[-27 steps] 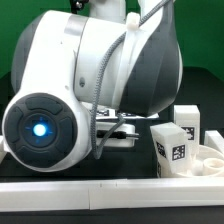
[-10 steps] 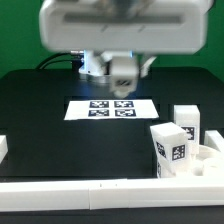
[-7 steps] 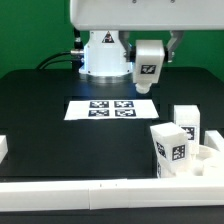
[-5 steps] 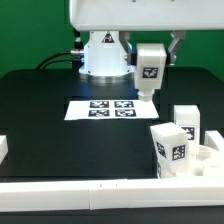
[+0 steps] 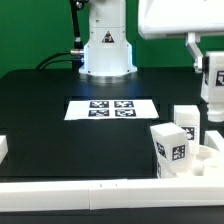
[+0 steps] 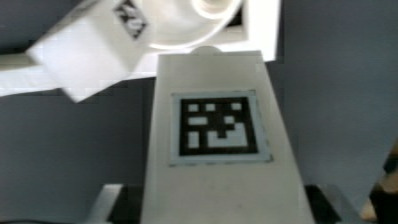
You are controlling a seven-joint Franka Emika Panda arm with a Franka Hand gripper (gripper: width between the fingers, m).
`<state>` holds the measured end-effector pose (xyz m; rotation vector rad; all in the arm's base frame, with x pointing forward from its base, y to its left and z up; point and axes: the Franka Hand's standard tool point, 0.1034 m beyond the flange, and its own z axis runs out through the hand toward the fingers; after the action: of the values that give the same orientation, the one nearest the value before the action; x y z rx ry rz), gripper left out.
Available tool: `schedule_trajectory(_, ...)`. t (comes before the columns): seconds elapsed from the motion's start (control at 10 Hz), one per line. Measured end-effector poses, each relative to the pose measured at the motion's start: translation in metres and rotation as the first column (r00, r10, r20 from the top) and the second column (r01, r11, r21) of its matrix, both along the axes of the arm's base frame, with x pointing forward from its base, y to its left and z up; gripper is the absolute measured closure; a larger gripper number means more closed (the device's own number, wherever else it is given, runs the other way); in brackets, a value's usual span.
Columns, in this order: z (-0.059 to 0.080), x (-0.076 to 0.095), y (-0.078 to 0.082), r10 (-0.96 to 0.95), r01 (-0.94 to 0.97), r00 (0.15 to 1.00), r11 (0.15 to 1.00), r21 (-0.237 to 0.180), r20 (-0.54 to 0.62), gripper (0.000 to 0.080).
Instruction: Assemble stool
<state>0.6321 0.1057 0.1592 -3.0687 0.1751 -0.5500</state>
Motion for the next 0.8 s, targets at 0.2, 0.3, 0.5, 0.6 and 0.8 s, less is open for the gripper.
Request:
schedule_trajectory(0.2,0.002,0.005,0.0,-0.002,0.002,1.0,1.0,0.0,0.004,0.0466)
schedule_trajectory(0.3,-0.007,0.007,0.0,-0.008,0.007,0.999,1.0,-0.01,-0.042,0.0466)
schedule_trajectory(0.5,-0.021,0.021,0.001,-0.036,0.034,0.995,0.999,-0.025,-0.091,0.0466)
schedule_trajectory(0.6,-0.021,0.022,0.001,-0.033,0.03,0.996,0.999,-0.025,-0.087,0.0466)
schedule_trajectory(0.8,-0.022,0.021,0.001,-0.033,0.031,0.995,0.999,-0.026,-0.089,0.0466)
